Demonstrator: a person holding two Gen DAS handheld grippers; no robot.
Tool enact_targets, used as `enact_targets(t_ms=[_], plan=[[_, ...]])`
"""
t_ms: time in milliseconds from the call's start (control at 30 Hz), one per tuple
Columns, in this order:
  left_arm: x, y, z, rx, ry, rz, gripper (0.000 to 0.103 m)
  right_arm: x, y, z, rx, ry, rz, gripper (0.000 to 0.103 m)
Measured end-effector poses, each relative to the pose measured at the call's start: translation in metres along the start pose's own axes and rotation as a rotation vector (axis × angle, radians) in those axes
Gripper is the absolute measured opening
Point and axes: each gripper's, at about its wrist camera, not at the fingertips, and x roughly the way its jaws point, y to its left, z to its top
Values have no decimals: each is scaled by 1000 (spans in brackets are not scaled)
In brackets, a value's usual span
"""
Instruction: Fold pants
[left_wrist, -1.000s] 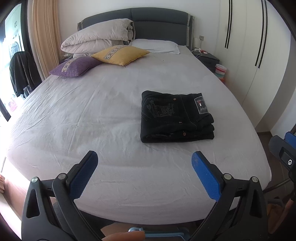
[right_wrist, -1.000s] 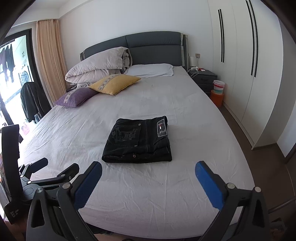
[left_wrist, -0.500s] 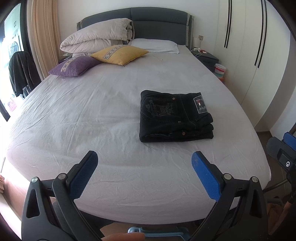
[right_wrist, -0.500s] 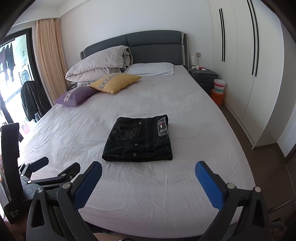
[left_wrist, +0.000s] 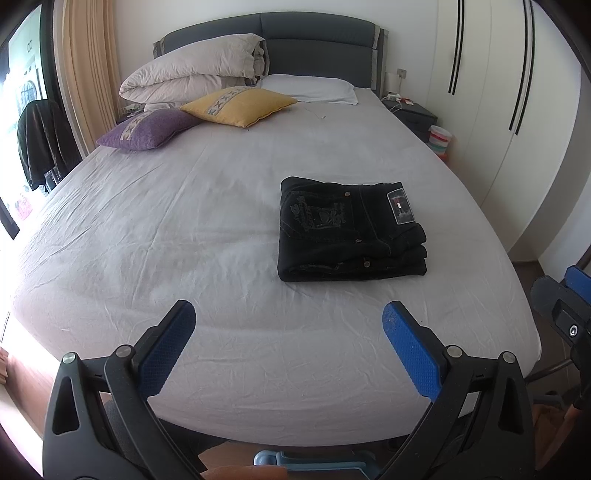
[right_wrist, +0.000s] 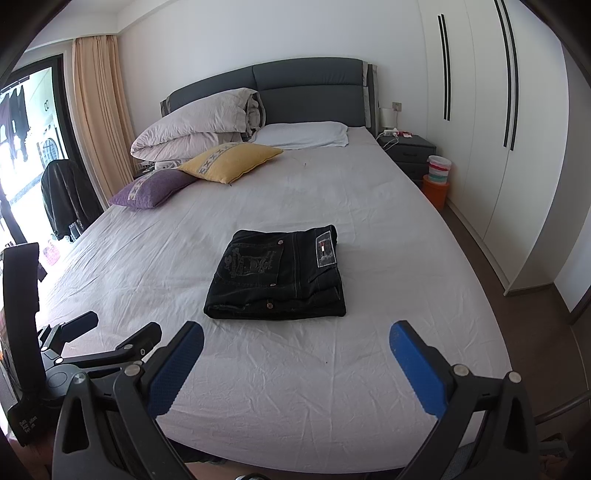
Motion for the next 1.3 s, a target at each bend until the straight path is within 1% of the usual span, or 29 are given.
enact_targets(t_ms=[633,867,1033,1300], plan=[[4,3,-2,-4,10,-3,103,1,-1,-1,0,6,2,103],[6,4,-3,-9,17,-10,103,0,1,-8,2,12,3,103],[6,4,-3,-7,18,-6,103,-1,1,-15,1,18,5,103],[9,4,-6,-7,14,11,103,0,-6,-16,3,30,12,103]])
